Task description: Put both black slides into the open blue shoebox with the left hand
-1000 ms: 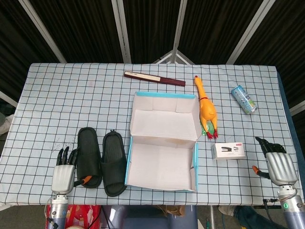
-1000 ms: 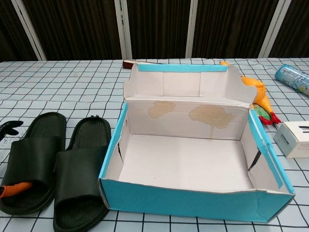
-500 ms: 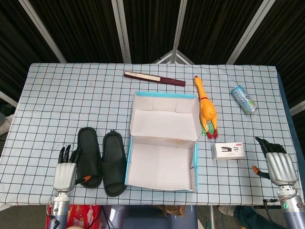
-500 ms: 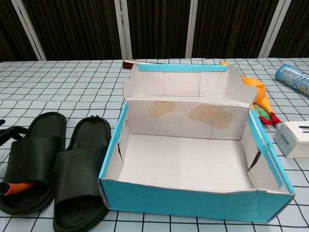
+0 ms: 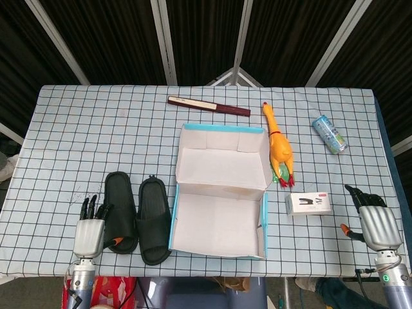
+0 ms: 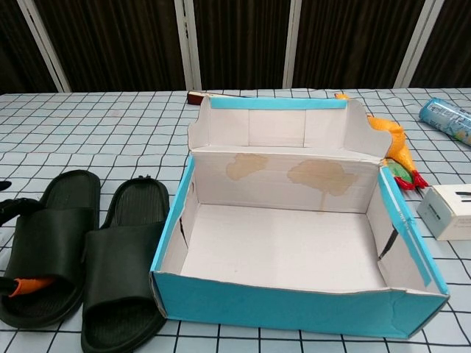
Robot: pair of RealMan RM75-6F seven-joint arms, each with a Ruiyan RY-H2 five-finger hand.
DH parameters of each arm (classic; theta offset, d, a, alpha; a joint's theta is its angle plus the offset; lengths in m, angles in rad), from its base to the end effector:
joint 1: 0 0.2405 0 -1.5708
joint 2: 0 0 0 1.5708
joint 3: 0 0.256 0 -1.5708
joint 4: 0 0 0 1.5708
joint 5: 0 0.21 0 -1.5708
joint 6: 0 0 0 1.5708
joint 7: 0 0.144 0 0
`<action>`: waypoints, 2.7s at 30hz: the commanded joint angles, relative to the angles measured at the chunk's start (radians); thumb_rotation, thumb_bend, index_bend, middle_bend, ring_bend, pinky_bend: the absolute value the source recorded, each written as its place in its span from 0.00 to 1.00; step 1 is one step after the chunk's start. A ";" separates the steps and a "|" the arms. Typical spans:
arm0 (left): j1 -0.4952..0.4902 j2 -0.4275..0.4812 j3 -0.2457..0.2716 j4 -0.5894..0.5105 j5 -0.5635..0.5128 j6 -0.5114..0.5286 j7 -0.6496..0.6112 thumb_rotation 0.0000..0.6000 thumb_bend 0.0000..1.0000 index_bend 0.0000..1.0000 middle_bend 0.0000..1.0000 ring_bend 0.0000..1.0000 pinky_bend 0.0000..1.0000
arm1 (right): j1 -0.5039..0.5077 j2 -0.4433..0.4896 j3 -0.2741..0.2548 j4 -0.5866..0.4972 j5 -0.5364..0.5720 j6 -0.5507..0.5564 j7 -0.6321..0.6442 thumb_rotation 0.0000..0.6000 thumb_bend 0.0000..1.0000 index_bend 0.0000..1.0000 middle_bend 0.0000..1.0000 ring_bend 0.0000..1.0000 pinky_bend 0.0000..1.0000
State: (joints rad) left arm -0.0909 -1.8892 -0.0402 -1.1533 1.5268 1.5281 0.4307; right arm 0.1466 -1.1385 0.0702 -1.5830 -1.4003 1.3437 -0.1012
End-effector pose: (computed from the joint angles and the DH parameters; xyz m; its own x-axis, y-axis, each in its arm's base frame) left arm -0.2578 0.1756 -0.0485 0.5033 -0.0153 0.8640 0.8636 -0.0262 -0.5035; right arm -0.3224 -0.2042 0.1455 0.4774 -0.1006 0.8729 -0.8759 0.0244 0.4818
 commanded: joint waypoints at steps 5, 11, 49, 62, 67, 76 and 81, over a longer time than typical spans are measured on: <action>-0.004 0.008 0.001 -0.008 0.006 0.009 0.005 0.66 0.21 0.28 0.30 0.01 0.00 | 0.001 0.000 -0.001 -0.001 0.000 -0.001 -0.002 1.00 0.23 0.13 0.21 0.25 0.20; -0.009 0.011 0.000 -0.011 0.002 0.003 0.012 0.74 0.25 0.36 0.30 0.01 0.00 | 0.000 -0.001 -0.001 -0.001 -0.002 0.002 -0.002 1.00 0.23 0.13 0.21 0.25 0.20; -0.097 0.381 -0.051 -0.445 0.220 0.090 0.294 1.00 0.31 0.46 0.34 0.01 0.00 | 0.000 0.002 -0.007 -0.010 -0.014 0.003 0.008 1.00 0.23 0.13 0.21 0.26 0.20; -0.383 0.546 -0.151 -0.620 0.288 -0.333 0.528 1.00 0.31 0.48 0.38 0.02 0.00 | 0.001 0.006 -0.010 -0.010 -0.015 -0.002 0.018 1.00 0.23 0.13 0.21 0.26 0.20; -0.514 0.524 -0.171 -0.562 0.394 -0.428 0.556 1.00 0.33 0.49 0.39 0.02 0.00 | 0.005 0.004 -0.008 -0.005 -0.008 -0.013 0.019 1.00 0.23 0.13 0.21 0.25 0.20; -0.658 0.573 -0.198 -0.588 0.584 -0.488 0.617 1.00 0.42 0.54 0.45 0.06 0.03 | 0.012 0.002 -0.007 0.004 -0.002 -0.029 0.028 1.00 0.23 0.13 0.21 0.26 0.20; -0.727 0.601 -0.181 -0.600 0.631 -0.609 0.652 1.00 0.39 0.52 0.44 0.06 0.03 | 0.013 0.005 -0.009 0.000 -0.003 -0.031 0.028 1.00 0.23 0.13 0.21 0.26 0.20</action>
State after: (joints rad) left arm -0.7745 -1.3093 -0.2289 -1.7431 2.1214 0.9762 1.0590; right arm 0.1594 -1.1339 0.0615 -1.5829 -1.4027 1.3125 -0.0731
